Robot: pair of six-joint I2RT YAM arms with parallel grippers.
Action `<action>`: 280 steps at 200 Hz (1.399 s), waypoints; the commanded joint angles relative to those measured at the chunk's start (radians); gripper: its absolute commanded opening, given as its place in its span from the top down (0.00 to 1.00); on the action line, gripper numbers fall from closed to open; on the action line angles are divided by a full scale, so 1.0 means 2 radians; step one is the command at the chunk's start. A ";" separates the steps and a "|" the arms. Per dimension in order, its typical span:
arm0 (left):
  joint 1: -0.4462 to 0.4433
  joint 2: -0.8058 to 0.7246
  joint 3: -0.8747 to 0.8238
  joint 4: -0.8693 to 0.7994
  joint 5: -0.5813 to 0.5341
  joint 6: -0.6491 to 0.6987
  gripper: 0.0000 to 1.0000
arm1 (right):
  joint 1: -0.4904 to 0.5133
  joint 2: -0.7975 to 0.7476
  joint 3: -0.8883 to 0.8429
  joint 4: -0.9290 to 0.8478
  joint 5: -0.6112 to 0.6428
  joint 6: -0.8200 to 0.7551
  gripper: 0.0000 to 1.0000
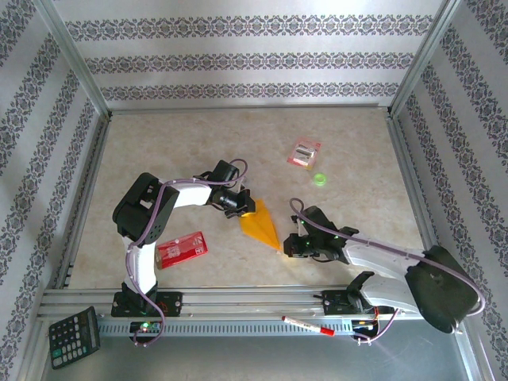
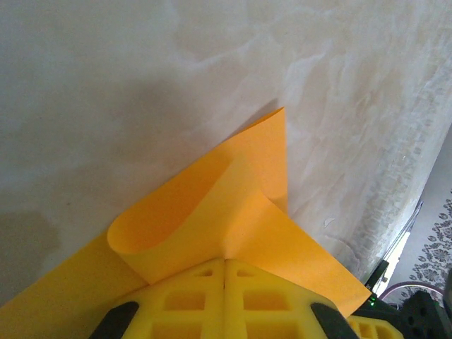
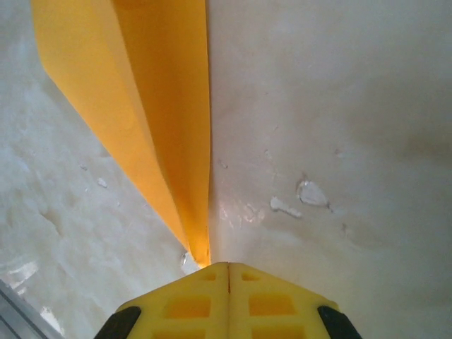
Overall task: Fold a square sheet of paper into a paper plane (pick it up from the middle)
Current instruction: Fourth fold the wing at the center of the table.
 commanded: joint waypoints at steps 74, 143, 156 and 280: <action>0.007 0.022 0.001 -0.039 -0.041 0.011 1.00 | 0.049 0.052 0.074 0.005 0.010 -0.026 0.95; 0.008 0.020 0.002 -0.044 -0.042 0.013 1.00 | 0.024 0.120 0.093 0.003 -0.006 -0.043 0.97; 0.008 0.020 0.003 -0.043 -0.042 0.014 1.00 | 0.019 0.118 0.092 0.002 -0.008 -0.045 0.97; 0.008 0.020 0.003 -0.043 -0.041 0.014 1.00 | -0.004 0.129 0.080 0.003 -0.013 -0.058 0.98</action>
